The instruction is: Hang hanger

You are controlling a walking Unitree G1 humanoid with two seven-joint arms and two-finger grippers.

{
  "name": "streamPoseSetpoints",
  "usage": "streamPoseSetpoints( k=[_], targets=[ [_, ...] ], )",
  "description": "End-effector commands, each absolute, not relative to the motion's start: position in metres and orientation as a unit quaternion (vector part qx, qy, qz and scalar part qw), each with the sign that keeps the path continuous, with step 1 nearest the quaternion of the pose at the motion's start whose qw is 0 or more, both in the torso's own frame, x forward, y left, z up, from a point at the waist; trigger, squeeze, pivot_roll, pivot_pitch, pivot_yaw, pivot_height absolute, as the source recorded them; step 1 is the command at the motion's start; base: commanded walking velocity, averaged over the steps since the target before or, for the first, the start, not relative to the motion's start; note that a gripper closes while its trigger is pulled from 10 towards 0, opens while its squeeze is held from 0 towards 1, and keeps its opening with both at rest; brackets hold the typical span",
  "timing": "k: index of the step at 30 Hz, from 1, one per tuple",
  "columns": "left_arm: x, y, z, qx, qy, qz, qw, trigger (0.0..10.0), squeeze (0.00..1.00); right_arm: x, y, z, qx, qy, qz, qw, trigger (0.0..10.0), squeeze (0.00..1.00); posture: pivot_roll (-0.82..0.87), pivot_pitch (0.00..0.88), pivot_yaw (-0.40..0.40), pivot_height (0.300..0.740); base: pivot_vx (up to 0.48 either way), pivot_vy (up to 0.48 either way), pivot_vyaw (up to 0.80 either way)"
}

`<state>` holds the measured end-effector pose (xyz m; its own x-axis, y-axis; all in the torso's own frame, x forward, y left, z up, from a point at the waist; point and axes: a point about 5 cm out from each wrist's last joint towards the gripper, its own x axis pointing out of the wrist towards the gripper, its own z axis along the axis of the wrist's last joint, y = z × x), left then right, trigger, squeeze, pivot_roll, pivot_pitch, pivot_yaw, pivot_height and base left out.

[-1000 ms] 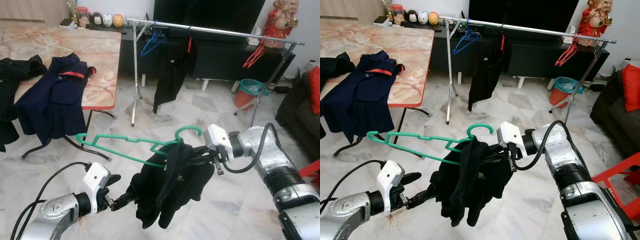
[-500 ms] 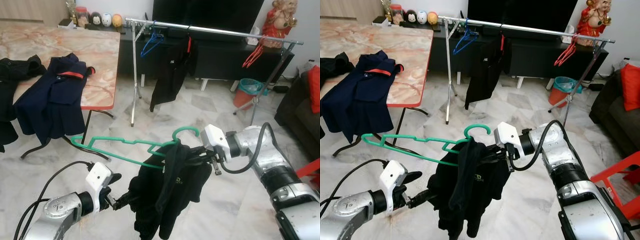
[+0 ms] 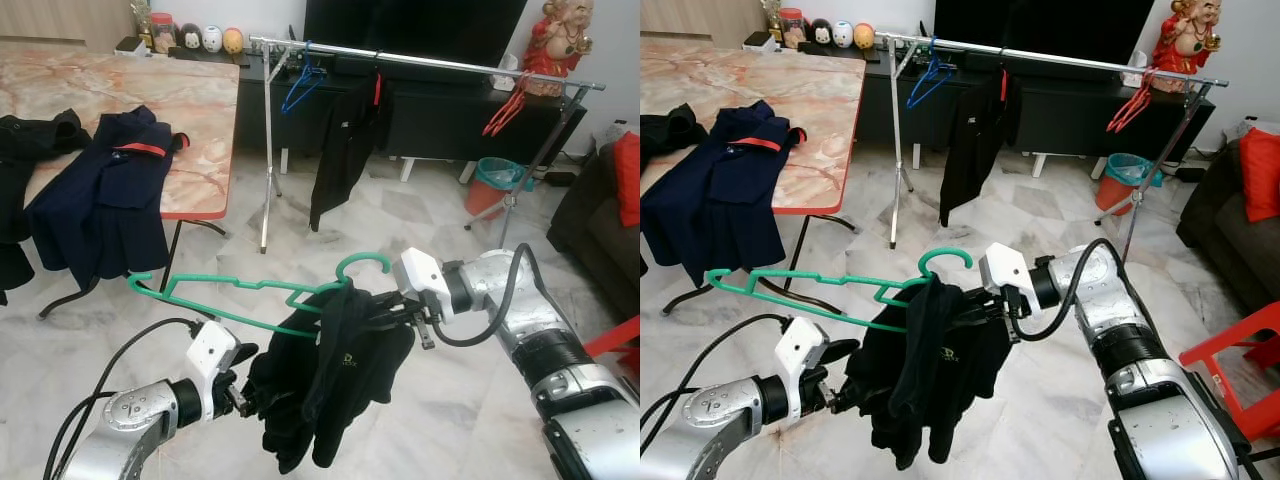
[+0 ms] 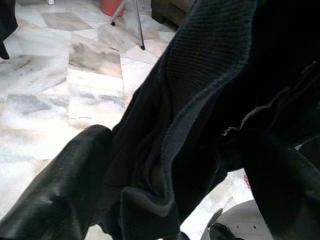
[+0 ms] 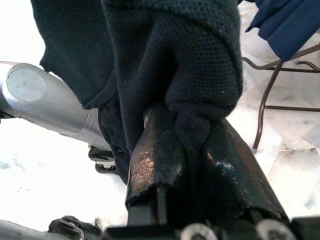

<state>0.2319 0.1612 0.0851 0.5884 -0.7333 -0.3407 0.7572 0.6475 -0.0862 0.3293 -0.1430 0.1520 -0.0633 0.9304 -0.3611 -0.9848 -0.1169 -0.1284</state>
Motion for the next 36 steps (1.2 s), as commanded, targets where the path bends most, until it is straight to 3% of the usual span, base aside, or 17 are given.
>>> streamPoseSetpoints(
  k=[1,2,36],
  targets=[
    [0.2323,0.1563,0.0879,0.03,0.169,-0.432,0.885,2.5,0.0,0.332,-0.1439,0.1604,-0.189,0.063,0.727,0.657,10.0,0.0,0.2,0.0,-0.149,0.74,0.0,0.0,0.0],
    [0.2323,0.1564,0.0878,0.029,0.17,-0.432,0.885,0.0,0.0,0.3322,-0.1439,0.1607,-0.189,0.063,0.727,0.657,10.0,0.0,0.2,0.0,-0.147,0.74,0.0,0.0,0.0],
    [0.2264,0.1553,0.0855,0.004,0.185,-0.452,0.873,0.0,0.0,0.3345,-0.1454,0.162,-0.191,0.059,0.718,0.667,10.0,0.0,0.2,0.0,-0.142,0.74,0.0,0.0,0.0]
  ],
)
